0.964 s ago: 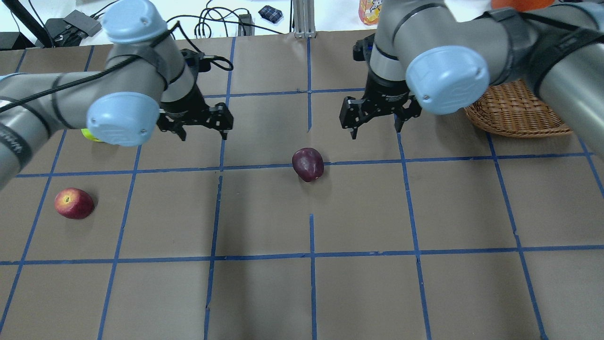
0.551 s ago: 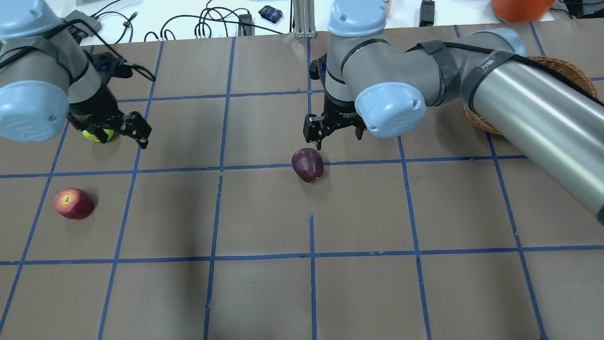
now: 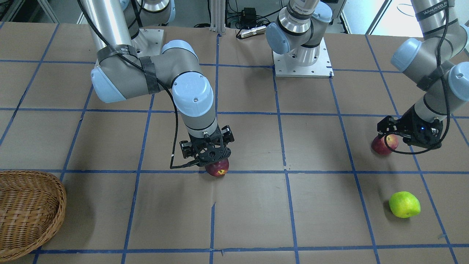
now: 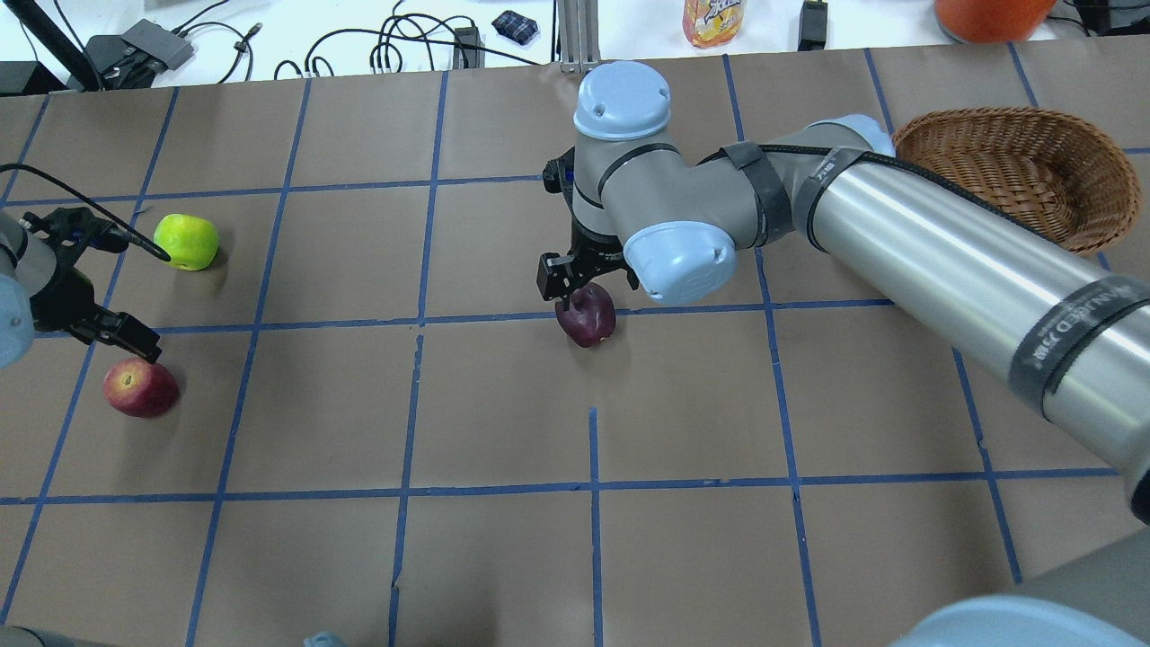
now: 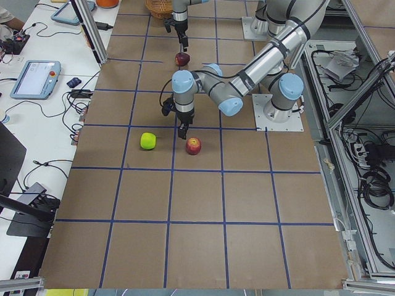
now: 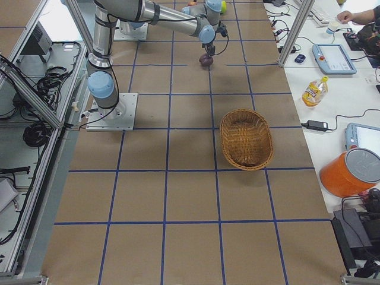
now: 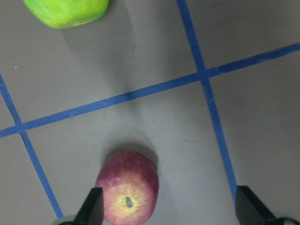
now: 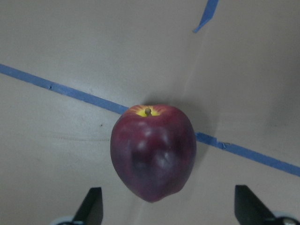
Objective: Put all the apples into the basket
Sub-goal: 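Lower right gripper onto dark red apple while left reaches light red apple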
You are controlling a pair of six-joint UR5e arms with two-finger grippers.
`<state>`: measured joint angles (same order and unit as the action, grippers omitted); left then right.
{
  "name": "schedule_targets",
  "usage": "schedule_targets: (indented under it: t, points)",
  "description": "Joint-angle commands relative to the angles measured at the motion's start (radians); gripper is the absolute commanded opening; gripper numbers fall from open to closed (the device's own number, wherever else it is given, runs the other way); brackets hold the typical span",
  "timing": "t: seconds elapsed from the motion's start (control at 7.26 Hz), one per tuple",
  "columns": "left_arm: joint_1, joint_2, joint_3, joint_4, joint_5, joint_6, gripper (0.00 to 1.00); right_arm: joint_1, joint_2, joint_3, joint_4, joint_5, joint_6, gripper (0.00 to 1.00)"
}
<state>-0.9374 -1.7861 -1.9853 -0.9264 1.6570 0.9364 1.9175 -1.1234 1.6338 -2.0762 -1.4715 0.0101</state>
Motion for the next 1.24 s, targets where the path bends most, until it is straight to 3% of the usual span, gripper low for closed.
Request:
schedule_targets:
  t: [0.0,0.41,0.55,0.69,0.83,0.96,1.1]
  points:
    - [0.035,-0.045,-0.062,0.096,0.003,0.050,1.00,0.024,0.063,0.000,-0.060,0.000,0.005,1.00]
    - [0.035,-0.093,-0.064,0.100,0.012,0.048,1.00,0.035,0.102,0.001,-0.093,0.000,0.014,1.00]
    - [0.035,-0.104,-0.063,0.124,0.010,0.047,0.92,0.035,0.111,0.001,-0.094,-0.007,0.008,1.00]
    - [0.029,-0.104,-0.064,0.162,0.013,0.041,0.48,0.034,0.112,0.001,-0.094,-0.009,0.002,0.99]
    - [0.019,-0.084,-0.052,0.153,0.017,-0.009,0.21,0.032,0.109,0.000,-0.094,-0.006,0.013,0.38]
    - [-0.010,-0.052,-0.053,0.123,0.009,-0.077,0.20,0.031,0.097,-0.006,-0.090,-0.004,0.013,0.00]
    - [-0.082,-0.014,-0.050,0.088,0.010,-0.162,0.19,0.006,0.052,-0.014,-0.075,-0.006,0.013,0.00]
